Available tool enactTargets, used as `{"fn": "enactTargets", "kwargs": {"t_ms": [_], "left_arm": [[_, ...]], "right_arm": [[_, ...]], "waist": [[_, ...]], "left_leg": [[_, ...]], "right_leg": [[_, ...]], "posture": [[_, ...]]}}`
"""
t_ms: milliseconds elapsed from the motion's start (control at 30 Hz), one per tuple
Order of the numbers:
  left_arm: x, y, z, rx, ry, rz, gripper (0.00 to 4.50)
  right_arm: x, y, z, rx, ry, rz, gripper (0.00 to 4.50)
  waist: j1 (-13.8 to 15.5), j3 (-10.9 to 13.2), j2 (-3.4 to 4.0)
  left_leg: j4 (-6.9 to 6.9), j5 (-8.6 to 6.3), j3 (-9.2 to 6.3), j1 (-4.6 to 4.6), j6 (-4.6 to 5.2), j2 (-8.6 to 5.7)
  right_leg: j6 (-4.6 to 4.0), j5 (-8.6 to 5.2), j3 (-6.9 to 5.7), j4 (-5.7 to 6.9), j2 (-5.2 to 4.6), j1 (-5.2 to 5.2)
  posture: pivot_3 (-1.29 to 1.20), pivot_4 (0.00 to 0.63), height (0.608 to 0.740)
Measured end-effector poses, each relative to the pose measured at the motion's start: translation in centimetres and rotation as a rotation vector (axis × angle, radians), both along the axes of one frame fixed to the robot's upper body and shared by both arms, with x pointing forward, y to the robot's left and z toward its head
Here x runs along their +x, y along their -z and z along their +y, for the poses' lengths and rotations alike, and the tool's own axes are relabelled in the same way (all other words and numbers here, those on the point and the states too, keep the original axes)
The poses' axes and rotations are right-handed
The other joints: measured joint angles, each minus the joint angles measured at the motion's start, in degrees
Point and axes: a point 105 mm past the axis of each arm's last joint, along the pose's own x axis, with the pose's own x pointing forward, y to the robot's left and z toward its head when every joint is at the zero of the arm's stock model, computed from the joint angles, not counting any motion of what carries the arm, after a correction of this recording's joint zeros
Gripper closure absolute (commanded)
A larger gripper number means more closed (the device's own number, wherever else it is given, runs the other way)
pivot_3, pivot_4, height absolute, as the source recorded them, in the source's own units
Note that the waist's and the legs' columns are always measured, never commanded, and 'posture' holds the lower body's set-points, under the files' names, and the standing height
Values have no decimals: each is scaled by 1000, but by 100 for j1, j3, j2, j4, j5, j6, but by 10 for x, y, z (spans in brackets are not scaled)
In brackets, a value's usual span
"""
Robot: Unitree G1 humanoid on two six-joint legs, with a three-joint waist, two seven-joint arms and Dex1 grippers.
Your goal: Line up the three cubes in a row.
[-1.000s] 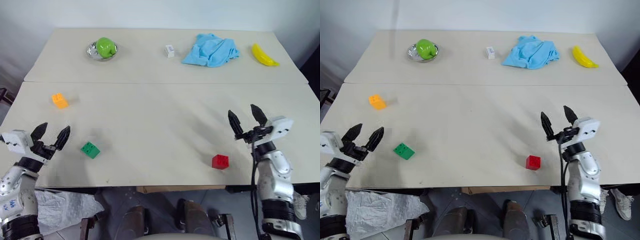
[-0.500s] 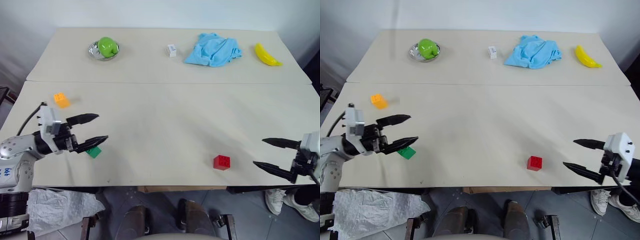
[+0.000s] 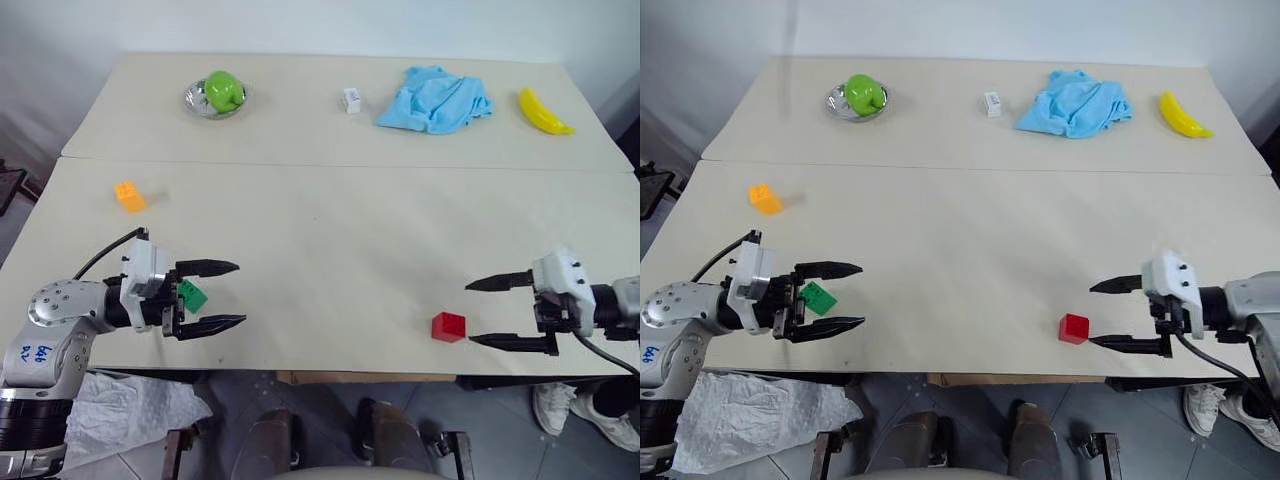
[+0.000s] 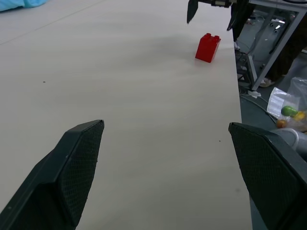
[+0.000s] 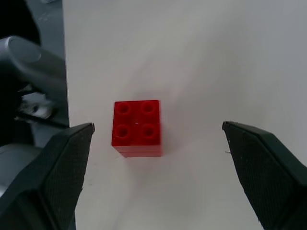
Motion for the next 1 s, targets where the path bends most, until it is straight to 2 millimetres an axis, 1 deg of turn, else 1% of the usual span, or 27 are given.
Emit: {"fn": "enactTargets", "kwargs": {"t_ms": [133,233,300,367,400,433,467,533,567,667,733,800,867,967,1000], "left_arm": [[-2,-3,-4,6,17,-13,96],[-3,-4,-5,8,19,-17,0],[-2,-4,-5,10,15,-20,0],[-2,-4,-4,13,10,-25,0],[-1,-4,-5,13,9,-31,0],[0,-5,-5,12,7,-41,0],[1,-7,-6,10,6,-56,0],[3,-10,-7,9,8,-84,0],[4,-10,-6,9,2,-90,0],[8,-6,-4,-3,-32,-92,0],[9,-3,-4,0,-39,-89,0],[10,-2,-3,3,-56,-95,0],[12,-3,-2,-2,-75,-104,0],[11,2,3,0,-116,-96,0],[11,2,4,1,-125,-97,0]], "right_arm": [[-3,18,6,-47,-25,68,0],[2,23,13,-24,-19,53,589],[6,26,20,6,-7,32,1282],[7,27,22,13,-8,17,1943],[9,26,22,16,-11,6,2241],[11,24,23,14,-17,-11,2657],[14,21,23,13,-20,-27,2975],[23,14,25,11,-35,-59,2963],[28,8,29,17,-57,-70,2963],[53,-13,51,44,-135,-121,2963],[67,-23,64,49,-179,-150,2963],[82,-28,78,58,-206,-157,2963],[97,-31,96,67,-240,-158,2963],[115,-25,117,40,-271,-145,2963],[118,-22,120,33,-274,-140,2963]], "waist": [[37,0,0],[43,0,0],[43,0,1],[56,1,1],[58,1,1],[57,1,1],[55,1,1],[47,1,1],[42,1,1],[-87,2,4],[-109,3,3],[-121,4,5],[-158,4,6],[-202,5,6],[-200,5,6]], "left_leg": [[1,0,1,0,0,0],[7,0,3,0,0,0],[7,0,3,0,0,0],[8,0,3,0,0,-1],[9,0,3,0,0,-2],[11,0,4,-1,0,-2],[12,0,4,-1,0,-2],[15,0,5,-1,0,0],[15,1,5,1,0,0],[17,1,9,2,0,4],[17,1,6,1,-2,9],[17,1,6,-3,-2,9],[17,1,6,-5,-2,7],[16,1,-10,-11,-1,3],[17,2,-22,-19,-1,1]], "right_leg": [[0,0,-8,1,2,0],[0,0,-8,3,6,1],[0,0,-8,5,6,1],[0,0,-8,5,6,1],[1,0,-7,5,6,2],[1,0,-7,5,6,2],[1,1,-6,6,6,2],[1,1,-6,7,8,2],[1,1,-6,8,8,2],[1,1,-5,11,12,1],[0,0,-8,11,18,0],[0,0,-6,11,19,-4],[0,0,-6,11,18,-5],[-2,-1,-11,12,17,-4],[-2,-2,-16,11,16,-5]], "posture": [[0,150,740],[0,150,740],[0,150,740],[0,150,740],[0,150,740],[0,150,740],[0,150,740],[0,150,740],[0,150,740],[0,150,740],[0,150,740],[0,150,740],[0,150,740],[0,150,740],[0,150,740]]}}
